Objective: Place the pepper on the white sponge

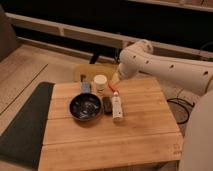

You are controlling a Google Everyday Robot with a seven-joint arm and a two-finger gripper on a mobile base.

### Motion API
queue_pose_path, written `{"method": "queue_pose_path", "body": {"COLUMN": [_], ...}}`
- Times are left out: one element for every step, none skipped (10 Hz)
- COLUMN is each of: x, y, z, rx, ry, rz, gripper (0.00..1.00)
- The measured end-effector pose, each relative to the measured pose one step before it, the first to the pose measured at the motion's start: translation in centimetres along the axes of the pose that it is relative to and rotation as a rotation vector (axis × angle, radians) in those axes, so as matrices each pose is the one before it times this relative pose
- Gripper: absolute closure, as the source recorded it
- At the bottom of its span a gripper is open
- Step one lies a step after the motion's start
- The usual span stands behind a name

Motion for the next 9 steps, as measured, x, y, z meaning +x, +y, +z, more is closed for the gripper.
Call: {"method": "queue_pose_path", "body": {"x": [0.419,0.204,-0.022,-0.290,-0.504,-0.846,-0.629,-0.810,-1.213], "y": [-1.111,-1.766,-1.466,-1.008,-0.925,-0.655,-0.323,-0.135,0.082], "z": [0.503,0.845,1.123,1.010,1.547,1.591,0.970,1.221,1.395], "rx": [0.01306,0.01670,0.01145,0.00441,-0.00303,-0.01357,-0.01319,-0.02474,-0.03813], "ry": [0.01306,0.00988,0.00795,0.00230,0.00057,-0.00916,-0.01074,-0.01500,-0.02427], "rz": [0.01395,0.01445,-0.00631,-0.00817,-0.01570,-0.02160,-0.01826,-0.02144,-0.02995], "gripper": [0.35,0.35,0.35,0.35,0.35,0.35,0.35,0.35,0.35]}}
